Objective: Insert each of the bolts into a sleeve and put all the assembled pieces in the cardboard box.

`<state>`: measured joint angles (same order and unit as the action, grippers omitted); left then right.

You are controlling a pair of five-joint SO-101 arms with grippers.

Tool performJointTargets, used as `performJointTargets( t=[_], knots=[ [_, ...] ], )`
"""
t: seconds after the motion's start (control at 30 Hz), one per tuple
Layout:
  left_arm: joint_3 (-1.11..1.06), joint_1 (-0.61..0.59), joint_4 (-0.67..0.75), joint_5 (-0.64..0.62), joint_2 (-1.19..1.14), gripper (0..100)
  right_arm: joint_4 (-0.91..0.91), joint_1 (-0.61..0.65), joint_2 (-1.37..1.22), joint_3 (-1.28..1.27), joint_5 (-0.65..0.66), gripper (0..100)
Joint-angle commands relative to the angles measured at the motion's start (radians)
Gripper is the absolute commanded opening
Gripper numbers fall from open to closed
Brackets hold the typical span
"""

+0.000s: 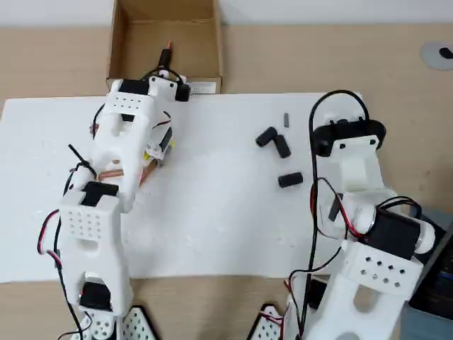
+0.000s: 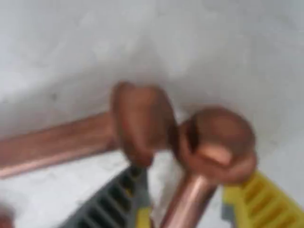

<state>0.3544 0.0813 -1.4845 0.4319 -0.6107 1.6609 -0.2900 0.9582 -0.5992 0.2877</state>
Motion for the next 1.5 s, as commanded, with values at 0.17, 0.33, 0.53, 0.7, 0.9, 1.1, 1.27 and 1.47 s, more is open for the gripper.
performJointTargets(
  t=[0.17, 0.33, 0.53, 0.7, 0.9, 1.1, 1.27, 1.47],
  knots=[
    [0.084, 0.015, 0.003, 0.000, -0.074, 1, -0.023, -0.007, 0.019, 0.002, -0.011, 1.0],
    [0.086, 0.028, -0.020, -0.003, -0.073, 1, -0.023, -0.004, 0.019, 0.005, -0.011, 1.0],
    [0.186, 0.054, -0.141, -0.003, -0.007, 1, -0.021, -0.004, 0.021, 0.008, -0.011, 1.0],
    [0.210, 0.104, -0.222, -0.094, 0.076, 1, -0.015, -0.005, 0.021, 0.022, -0.011, 1.0],
    [0.186, 0.143, -0.269, -0.233, 0.219, 1, 0.054, -0.002, 0.021, 0.150, -0.008, 1.0],
    [0.017, 0.164, -0.269, -0.299, 0.464, 0, 0.121, -0.002, 0.021, 0.236, -0.003, 1.0],
    [-0.121, 0.164, -0.269, -0.319, 0.719, 0, 0.123, -0.002, 0.021, 0.262, -0.006, 1.0],
    [-0.331, 0.161, -0.267, -0.319, 1.029, 0, 0.118, -0.002, 0.021, 0.254, -0.011, 1.0]
  ],
)
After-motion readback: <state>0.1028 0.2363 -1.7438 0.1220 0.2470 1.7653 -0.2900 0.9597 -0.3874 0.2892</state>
